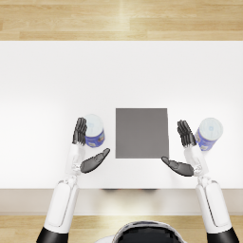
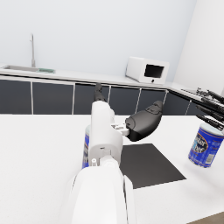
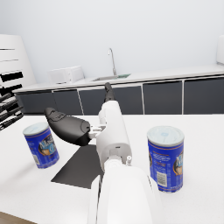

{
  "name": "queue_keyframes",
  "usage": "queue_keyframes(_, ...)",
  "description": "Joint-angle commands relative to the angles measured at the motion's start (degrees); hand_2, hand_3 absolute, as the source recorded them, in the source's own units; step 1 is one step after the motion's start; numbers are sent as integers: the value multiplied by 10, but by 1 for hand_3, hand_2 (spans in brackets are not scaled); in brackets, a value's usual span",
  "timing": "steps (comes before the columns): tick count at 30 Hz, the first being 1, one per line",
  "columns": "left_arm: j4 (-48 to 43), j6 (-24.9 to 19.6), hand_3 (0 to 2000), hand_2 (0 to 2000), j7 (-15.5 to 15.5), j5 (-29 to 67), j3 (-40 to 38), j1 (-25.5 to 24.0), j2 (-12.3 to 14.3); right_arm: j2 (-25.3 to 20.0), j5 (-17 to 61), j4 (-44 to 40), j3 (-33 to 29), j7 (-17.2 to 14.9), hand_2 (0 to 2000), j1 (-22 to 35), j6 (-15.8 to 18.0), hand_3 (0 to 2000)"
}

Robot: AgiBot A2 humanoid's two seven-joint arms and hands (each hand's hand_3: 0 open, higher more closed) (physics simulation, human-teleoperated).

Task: Pick up the blue can on the left and place it in the middle, then pick up the blue can on the right and place it on top of the can in the middle

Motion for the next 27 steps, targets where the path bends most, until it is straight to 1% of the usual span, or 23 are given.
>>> queue_keyframes(1,9,0,0,0,0,0,17,1,1,-1,0,-9,17,0,0,1,0,0)
queue_keyframes(3,21,-28,0,0,-28,0,-5,15,11,-11,0,-7,-7,28,0,14,-28,0)
queue_keyframes(5,24,-43,0,0,-42,0,-26,30,21,-16,0,-9,-32,43,0,20,-42,0)
queue_keyframes(6,29,-47,0,0,-47,25,-38,38,25,-18,25,-6,-46,47,0,21,-46,0)
queue_keyframes(11,54,-56,0,0,-56,153,-81,60,36,-21,153,5,-129,56,0,17,-55,0)
queue_keyframes(13,76,-57,0,0,-57,197,-79,63,39,-23,197,1,-160,57,0,10,-56,0)
queue_keyframes(15,90,-57,0,0,-57,219,-68,60,41,-25,219,-11,-181,57,0,0,-57,0)
queue_keyframes(18,132,-58,0,0,-57,235,-53,65,46,-29,235,-40,-187,58,0,-13,-57,0)
queue_keyframes(21,185,-58,0,0,-58,240,-51,80,54,-31,240,-79,-182,58,0,-5,-57,0)
queue_keyframes(27,250,-58,0,0,-58,243,-38,86,64,-37,243,-168,-175,58,0,6,-57,0)
